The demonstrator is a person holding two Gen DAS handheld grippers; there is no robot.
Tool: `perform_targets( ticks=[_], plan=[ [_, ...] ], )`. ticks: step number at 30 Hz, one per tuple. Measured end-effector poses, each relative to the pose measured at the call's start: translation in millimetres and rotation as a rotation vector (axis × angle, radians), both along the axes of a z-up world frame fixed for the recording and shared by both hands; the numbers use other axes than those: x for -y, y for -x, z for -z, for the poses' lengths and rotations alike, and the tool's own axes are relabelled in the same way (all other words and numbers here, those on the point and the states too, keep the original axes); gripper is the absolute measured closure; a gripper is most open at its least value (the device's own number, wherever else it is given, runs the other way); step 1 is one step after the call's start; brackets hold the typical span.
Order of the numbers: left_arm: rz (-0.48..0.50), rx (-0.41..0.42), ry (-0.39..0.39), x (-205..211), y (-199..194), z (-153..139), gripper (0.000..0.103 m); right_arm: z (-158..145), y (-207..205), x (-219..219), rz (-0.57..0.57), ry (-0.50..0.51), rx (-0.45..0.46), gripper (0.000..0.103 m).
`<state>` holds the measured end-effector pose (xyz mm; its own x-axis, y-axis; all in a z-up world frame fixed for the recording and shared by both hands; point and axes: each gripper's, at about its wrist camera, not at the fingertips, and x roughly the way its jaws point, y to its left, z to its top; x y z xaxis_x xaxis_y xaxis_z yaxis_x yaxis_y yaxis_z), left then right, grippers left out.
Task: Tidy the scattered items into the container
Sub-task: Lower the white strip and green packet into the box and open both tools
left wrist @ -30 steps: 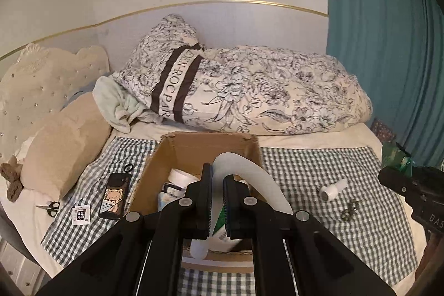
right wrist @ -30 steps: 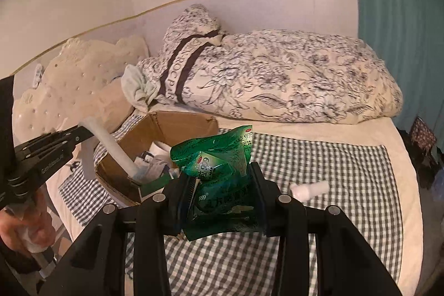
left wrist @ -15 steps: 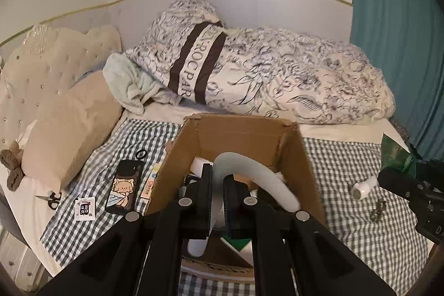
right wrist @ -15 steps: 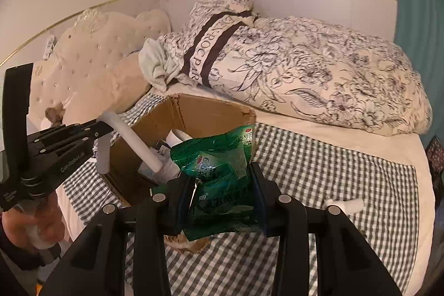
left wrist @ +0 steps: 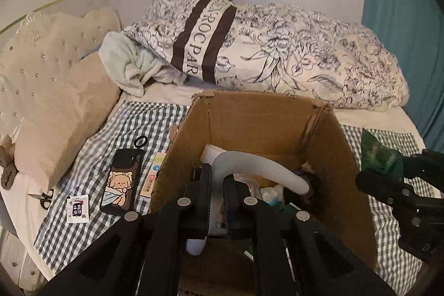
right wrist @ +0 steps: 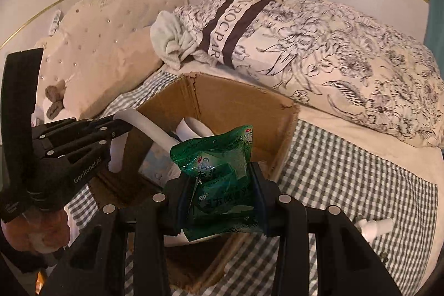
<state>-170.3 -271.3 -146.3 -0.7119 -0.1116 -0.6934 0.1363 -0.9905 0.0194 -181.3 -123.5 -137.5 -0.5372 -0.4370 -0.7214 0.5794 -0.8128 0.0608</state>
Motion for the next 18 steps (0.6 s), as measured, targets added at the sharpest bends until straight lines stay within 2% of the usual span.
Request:
perform_targets(
  ticks=[12, 16, 18],
  plan=[
    [0.005, 0.085, -0.013, 5, 27, 31, 0.095, 29, 25, 31, -0.042, -0.043, 0.043, 0.064],
    [0.005, 0.101, -0.002, 5, 33, 38, 0.091, 40, 32, 32, -0.048, -0.074, 0.056, 0.062],
    [0.003, 0.105, -0.003, 5, 34, 38, 0.085, 42, 35, 30, -0.045, -0.079, 0.057, 0.057]
  ],
)
